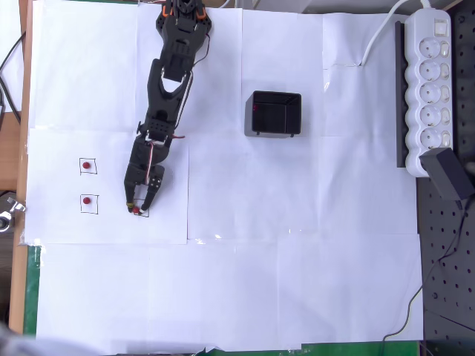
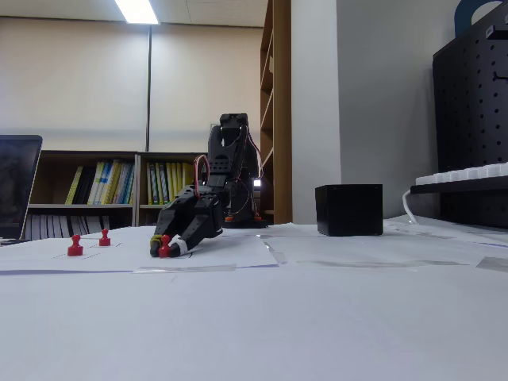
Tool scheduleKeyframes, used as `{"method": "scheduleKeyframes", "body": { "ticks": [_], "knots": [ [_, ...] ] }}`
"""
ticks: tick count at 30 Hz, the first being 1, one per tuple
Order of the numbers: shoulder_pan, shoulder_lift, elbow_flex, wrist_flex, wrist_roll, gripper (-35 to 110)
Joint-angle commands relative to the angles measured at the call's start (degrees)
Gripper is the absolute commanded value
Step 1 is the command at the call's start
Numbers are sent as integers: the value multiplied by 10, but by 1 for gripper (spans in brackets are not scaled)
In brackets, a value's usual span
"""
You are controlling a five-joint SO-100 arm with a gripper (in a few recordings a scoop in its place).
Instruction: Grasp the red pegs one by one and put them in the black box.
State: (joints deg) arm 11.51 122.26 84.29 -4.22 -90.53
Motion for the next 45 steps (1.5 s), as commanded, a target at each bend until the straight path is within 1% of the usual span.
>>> {"method": "scheduleKeyframes", "body": {
  "ticks": [1,3,4,6,7,8,11,15,18,21,29,34,39,40,41,45],
  "knots": [
    [-28,-158,114,452,-10,0],
    [-65,-201,234,692,-33,0],
    [-89,-210,327,837,-33,0],
    [-134,-222,468,1027,-49,0],
    [-162,-246,499,1077,-61,0],
    [-195,-285,492,1077,-86,0],
    [-284,-352,460,1076,-122,0],
    [-418,-425,352,1075,-175,0],
    [-504,-431,279,1072,-183,0],
    [-552,-406,233,1033,-214,0],
    [-566,-262,197,911,-218,0],
    [-566,-191,191,890,-208,2],
    [-564,-201,217,911,-221,17],
    [-561,-212,232,916,-235,17],
    [-558,-228,239,914,-252,23],
    [-548,-323,276,927,-237,25]
  ]
}}
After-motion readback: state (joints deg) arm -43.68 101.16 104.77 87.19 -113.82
